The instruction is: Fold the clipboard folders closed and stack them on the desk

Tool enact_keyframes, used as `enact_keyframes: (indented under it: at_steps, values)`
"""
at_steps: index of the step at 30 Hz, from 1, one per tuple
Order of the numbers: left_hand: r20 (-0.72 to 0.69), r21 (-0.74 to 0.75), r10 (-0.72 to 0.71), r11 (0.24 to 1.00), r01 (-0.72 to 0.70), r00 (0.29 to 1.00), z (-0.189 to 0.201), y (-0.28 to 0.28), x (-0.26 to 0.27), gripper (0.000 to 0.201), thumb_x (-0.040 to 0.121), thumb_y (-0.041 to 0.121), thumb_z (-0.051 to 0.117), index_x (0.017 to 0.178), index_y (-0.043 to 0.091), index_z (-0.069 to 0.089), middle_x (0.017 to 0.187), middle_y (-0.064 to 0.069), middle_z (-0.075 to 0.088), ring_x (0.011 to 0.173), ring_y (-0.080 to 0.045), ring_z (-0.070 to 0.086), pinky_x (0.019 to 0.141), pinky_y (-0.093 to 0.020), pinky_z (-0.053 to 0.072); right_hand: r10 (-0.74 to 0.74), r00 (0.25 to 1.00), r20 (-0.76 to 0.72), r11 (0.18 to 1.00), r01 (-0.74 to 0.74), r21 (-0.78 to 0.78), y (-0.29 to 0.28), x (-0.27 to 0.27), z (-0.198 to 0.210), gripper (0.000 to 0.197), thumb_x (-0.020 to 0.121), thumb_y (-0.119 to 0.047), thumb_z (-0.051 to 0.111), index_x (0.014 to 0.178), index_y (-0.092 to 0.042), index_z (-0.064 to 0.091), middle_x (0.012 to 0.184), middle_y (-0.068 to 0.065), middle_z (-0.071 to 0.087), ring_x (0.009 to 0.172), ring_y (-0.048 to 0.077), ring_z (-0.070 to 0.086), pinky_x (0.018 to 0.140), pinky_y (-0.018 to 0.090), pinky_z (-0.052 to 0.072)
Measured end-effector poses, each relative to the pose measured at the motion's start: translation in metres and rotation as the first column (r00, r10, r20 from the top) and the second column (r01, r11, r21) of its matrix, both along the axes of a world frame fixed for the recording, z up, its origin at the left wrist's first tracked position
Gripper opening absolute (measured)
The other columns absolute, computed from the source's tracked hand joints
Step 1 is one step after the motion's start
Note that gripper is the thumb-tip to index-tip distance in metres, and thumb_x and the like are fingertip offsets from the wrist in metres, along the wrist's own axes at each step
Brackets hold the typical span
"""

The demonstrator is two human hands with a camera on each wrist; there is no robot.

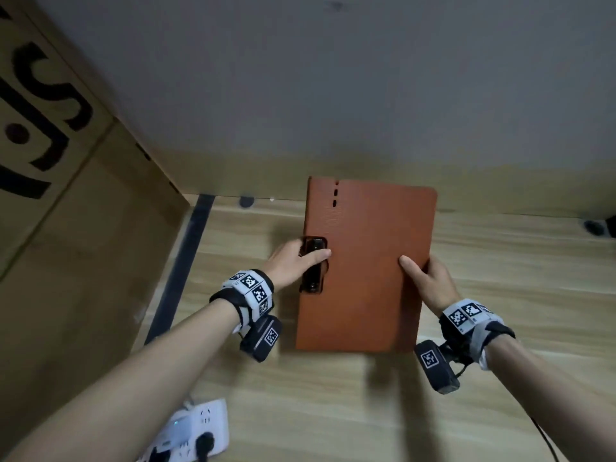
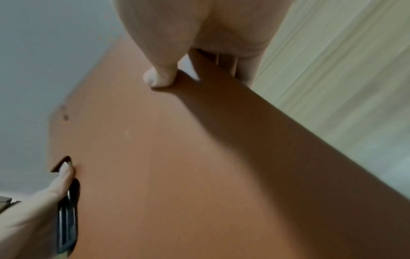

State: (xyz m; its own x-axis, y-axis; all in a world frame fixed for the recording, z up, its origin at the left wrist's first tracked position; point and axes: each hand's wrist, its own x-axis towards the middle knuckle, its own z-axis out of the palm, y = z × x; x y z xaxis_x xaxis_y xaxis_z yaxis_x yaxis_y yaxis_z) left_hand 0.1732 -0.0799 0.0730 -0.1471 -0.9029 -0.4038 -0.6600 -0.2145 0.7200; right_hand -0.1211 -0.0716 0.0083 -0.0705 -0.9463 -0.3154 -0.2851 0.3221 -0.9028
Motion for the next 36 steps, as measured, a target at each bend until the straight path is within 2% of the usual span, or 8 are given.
enact_keyframes:
  at_steps: [4, 8, 12, 15, 23, 28, 32, 36]
  values:
    - [-0.017, 0.13, 0.118, 0.985, -0.115, 0.993, -0.027, -0.029, 0.073, 0.054, 0.091, 0.061, 0.048, 0.085, 0.009, 0.065, 0.081, -0.004, 0.071, 0.074, -0.02, 0.068, 0.072, -0.029, 0.052, 0.088, 0.995, -0.046, 0.982, -0.079, 0.17, -0.041, 0.081, -0.029, 0.044, 0.086, -0.052, 0.062, 0.093, -0.01, 0.068, 0.091, 0.009, 0.073, 0.074, 0.02, 0.067, 0.071, 0.033, 0.052]
    - [0.087, 0.176, 0.24, 0.952, -0.252, 0.967, -0.053, -0.05, 0.144, 0.054, 0.09, 0.065, 0.044, 0.065, 0.017, 0.048, 0.061, 0.0, 0.05, 0.06, -0.019, 0.051, 0.063, -0.028, 0.036, 0.173, 0.963, -0.208, 0.958, -0.116, 0.263, -0.071, 0.162, -0.054, 0.05, 0.083, -0.063, 0.058, 0.068, -0.015, 0.052, 0.067, 0.003, 0.058, 0.061, 0.023, 0.055, 0.055, 0.028, 0.038]
    - [0.11, 0.19, 0.371, 0.903, -0.386, 0.922, -0.076, -0.065, 0.198, 0.055, 0.092, 0.059, 0.046, 0.074, 0.009, 0.058, 0.072, -0.008, 0.058, 0.078, -0.028, 0.06, 0.069, -0.03, 0.039, 0.18, 0.96, -0.215, 0.954, -0.117, 0.274, -0.082, 0.232, -0.068, 0.049, 0.081, -0.051, 0.068, 0.105, -0.009, 0.054, 0.099, 0.005, 0.063, 0.089, 0.026, 0.06, 0.077, 0.032, 0.046]
    - [0.091, 0.206, 0.492, 0.841, -0.5, 0.866, -0.095, -0.07, 0.224, 0.068, 0.093, 0.054, 0.048, 0.112, -0.01, 0.061, 0.11, -0.031, 0.064, 0.103, -0.042, 0.062, 0.083, -0.041, 0.049, 0.158, 0.968, -0.196, 0.96, -0.104, 0.261, -0.084, 0.27, -0.07, 0.048, 0.077, -0.037, 0.077, 0.108, -0.009, 0.053, 0.106, 0.006, 0.064, 0.093, 0.024, 0.061, 0.081, 0.031, 0.048]
    - [0.124, 0.093, 0.614, 0.775, -0.625, 0.78, -0.103, -0.074, 0.237, 0.055, 0.095, 0.045, 0.051, 0.129, 0.002, 0.057, 0.122, -0.014, 0.063, 0.114, -0.034, 0.059, 0.092, -0.032, 0.047, 0.218, 0.806, -0.551, 0.949, -0.044, 0.312, -0.088, 0.308, -0.068, 0.079, 0.07, -0.061, 0.073, 0.12, -0.005, 0.05, 0.126, 0.016, 0.044, 0.12, 0.035, 0.041, 0.102, 0.043, 0.039]
    - [0.183, 0.045, 0.594, 0.791, -0.61, 0.784, -0.104, -0.069, 0.236, 0.05, 0.096, 0.037, 0.05, 0.133, 0.004, 0.054, 0.131, -0.017, 0.06, 0.119, -0.035, 0.057, 0.092, -0.033, 0.044, 0.202, 0.842, -0.501, 0.947, -0.038, 0.318, -0.092, 0.311, -0.073, 0.079, 0.068, -0.054, 0.078, 0.123, -0.006, 0.047, 0.124, 0.016, 0.047, 0.118, 0.035, 0.047, 0.103, 0.045, 0.042]
    - [0.149, 0.061, 0.581, 0.802, -0.594, 0.8, -0.099, -0.067, 0.235, 0.039, 0.095, 0.036, 0.048, 0.123, 0.01, 0.058, 0.118, -0.014, 0.063, 0.105, -0.032, 0.059, 0.088, -0.034, 0.047, 0.209, 0.882, -0.422, 0.945, -0.07, 0.32, -0.091, 0.305, -0.075, 0.069, 0.07, -0.048, 0.075, 0.122, -0.01, 0.05, 0.121, 0.012, 0.047, 0.113, 0.033, 0.05, 0.102, 0.046, 0.044]
    - [0.1, 0.082, 0.606, 0.786, -0.613, 0.789, -0.096, -0.064, 0.234, 0.058, 0.092, 0.034, 0.051, 0.145, 0.015, 0.038, 0.143, -0.012, 0.049, 0.128, -0.033, 0.049, 0.106, -0.042, 0.04, 0.141, 0.97, -0.196, 0.957, -0.083, 0.278, -0.09, 0.29, -0.072, 0.047, 0.075, -0.031, 0.075, 0.112, -0.008, 0.057, 0.108, 0.009, 0.063, 0.097, 0.026, 0.062, 0.092, 0.042, 0.052]
